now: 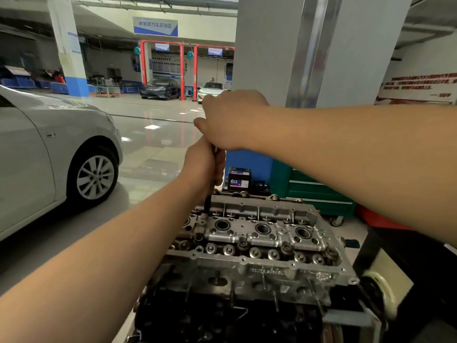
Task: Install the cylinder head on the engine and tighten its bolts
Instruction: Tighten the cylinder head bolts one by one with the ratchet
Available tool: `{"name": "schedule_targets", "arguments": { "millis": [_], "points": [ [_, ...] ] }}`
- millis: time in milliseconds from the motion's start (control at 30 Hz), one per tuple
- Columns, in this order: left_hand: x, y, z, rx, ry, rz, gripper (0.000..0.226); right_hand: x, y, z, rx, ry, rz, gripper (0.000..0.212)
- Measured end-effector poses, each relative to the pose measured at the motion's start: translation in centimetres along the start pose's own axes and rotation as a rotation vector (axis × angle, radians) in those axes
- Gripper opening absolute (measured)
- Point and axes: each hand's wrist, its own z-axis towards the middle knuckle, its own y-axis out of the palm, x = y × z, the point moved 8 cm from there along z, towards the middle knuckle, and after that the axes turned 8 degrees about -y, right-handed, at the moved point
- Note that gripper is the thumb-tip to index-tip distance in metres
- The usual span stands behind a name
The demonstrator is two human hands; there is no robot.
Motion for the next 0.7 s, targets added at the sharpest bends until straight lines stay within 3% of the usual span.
{"name": "schedule_targets", "arguments": {
  "millis": [67,167,267,433,500,600,700],
  "points": [
    [-0.1,-0.3,-0.2,-0.008,0.013,0.028,0.047,0.1,0.0,-0.6,0.142,0.021,0.05,0.044],
    [-0.4,-1.2,-0.7,0.082,0.063,0.045,0.047,0.2,-0.1,-0.4,0.219,-0.157,0.166,0.046],
    [-0.3,-0.4,-0.3,-0.043,0.02,-0.01,0.049,0.4,0.5,0.2,0.111,-0.354,0.391,0.047],
    [-0.3,-0.2,0.7,-0.173,-0.027,0.03,0.052,1.3,2.0,0.8,-0.047,-0.295,0.63,0.041],
    [-0.5,-0.7,0.7,-0.142,0.016,0.035,0.055,1.2,1.9,0.7,-0.005,-0.254,0.516,0.037],
    [-1.5,-1.7,0.8,-0.038,0.027,0.094,0.065,1.2,1.0,1.1,0.022,-0.093,0.107,0.035],
    [-3.1,-2.3,0.8,-0.036,-0.011,0.126,0.07,-0.4,0.3,1.7,-0.054,-0.034,-0.154,0.014]
  ]
}}
